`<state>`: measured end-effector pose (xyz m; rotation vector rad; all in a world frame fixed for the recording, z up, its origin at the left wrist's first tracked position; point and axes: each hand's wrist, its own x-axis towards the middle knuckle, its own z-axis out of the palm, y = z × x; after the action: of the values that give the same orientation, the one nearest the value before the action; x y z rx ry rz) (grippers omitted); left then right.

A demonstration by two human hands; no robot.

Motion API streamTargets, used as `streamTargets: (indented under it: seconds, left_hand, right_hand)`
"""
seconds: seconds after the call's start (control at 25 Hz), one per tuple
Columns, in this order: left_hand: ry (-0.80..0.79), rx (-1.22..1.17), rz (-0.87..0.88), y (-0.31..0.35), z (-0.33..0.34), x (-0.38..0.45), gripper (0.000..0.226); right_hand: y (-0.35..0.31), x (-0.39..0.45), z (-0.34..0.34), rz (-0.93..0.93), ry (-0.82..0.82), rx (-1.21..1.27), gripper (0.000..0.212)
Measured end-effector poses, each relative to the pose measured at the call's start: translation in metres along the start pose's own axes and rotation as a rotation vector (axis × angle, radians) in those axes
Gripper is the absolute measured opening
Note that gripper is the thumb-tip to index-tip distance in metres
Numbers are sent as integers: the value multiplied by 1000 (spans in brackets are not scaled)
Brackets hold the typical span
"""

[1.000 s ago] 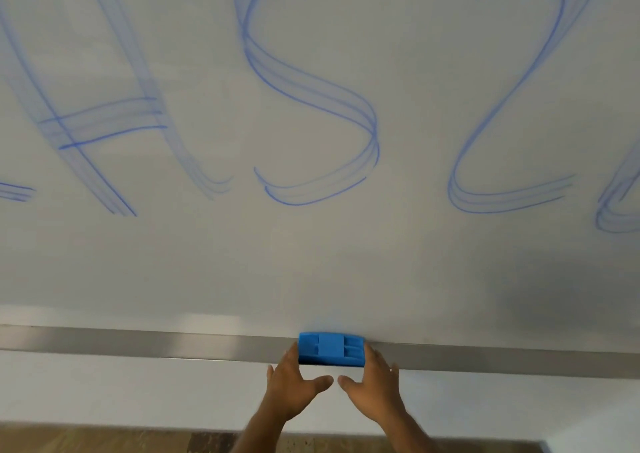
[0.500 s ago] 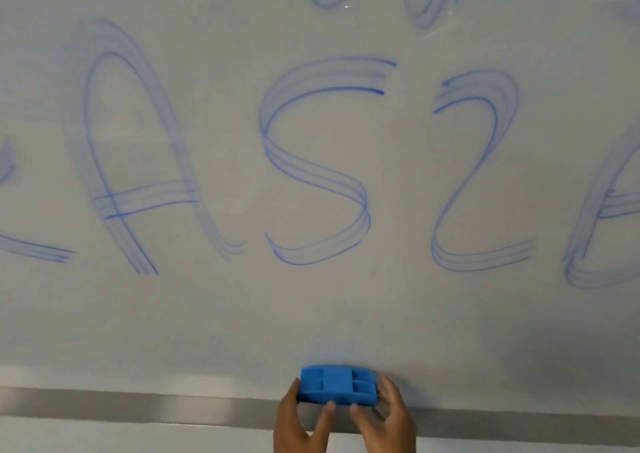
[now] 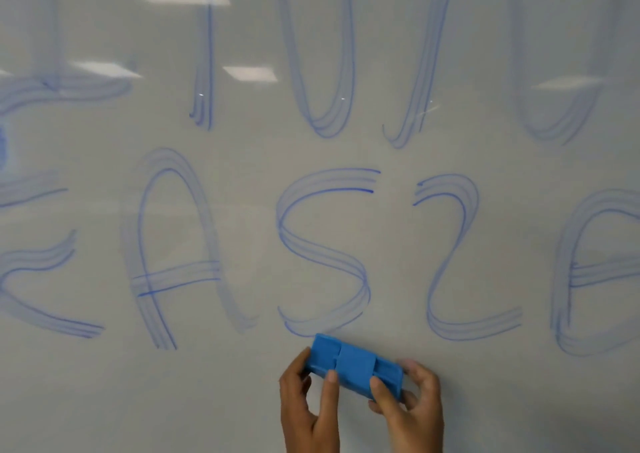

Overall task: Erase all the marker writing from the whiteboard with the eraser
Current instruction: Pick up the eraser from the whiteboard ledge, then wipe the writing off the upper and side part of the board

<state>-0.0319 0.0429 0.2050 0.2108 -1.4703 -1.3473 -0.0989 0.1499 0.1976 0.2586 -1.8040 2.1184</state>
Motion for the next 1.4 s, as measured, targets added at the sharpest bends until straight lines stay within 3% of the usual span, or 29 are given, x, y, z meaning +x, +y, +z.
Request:
streamTargets:
  seconds: [0.08,0.2,0.28,0.44,0.72,0.96,1.2,1.28,1.4]
  left_hand:
    - [-60,-59,47,25,4,25,55]
    - [-147,-109,148,66,12,59,58]
    - [-194,-123,203,91,16,80,54]
    - [-229,-10,388,127,18,138,51]
    - [24,567,850,175,20,278,62]
    - [84,855,988,187,30,330,70]
    - [159,883,1121,181,35,351,65]
    - [166,882,1140,177,34,352,65]
    - [186,887,1158,177,33,353,65]
  right_hand:
    - [-34,11,3,-121,-138,36,62]
    - [-79,20,11,-388,-220,-98,80]
    - [-104,25,17,-514,-226,-128,73]
    - [-146,49,26,-693,-115,-173,57]
    - [-222,119,47,-1061,182,-425,64]
    - [-274,192,43,-991,376,-500,69]
    - [-302,238,38,-864,415,-557,68]
    - [-295,233,41,-1029,366,-655,66]
    - [-273,227,34,-1486,187,-934,66]
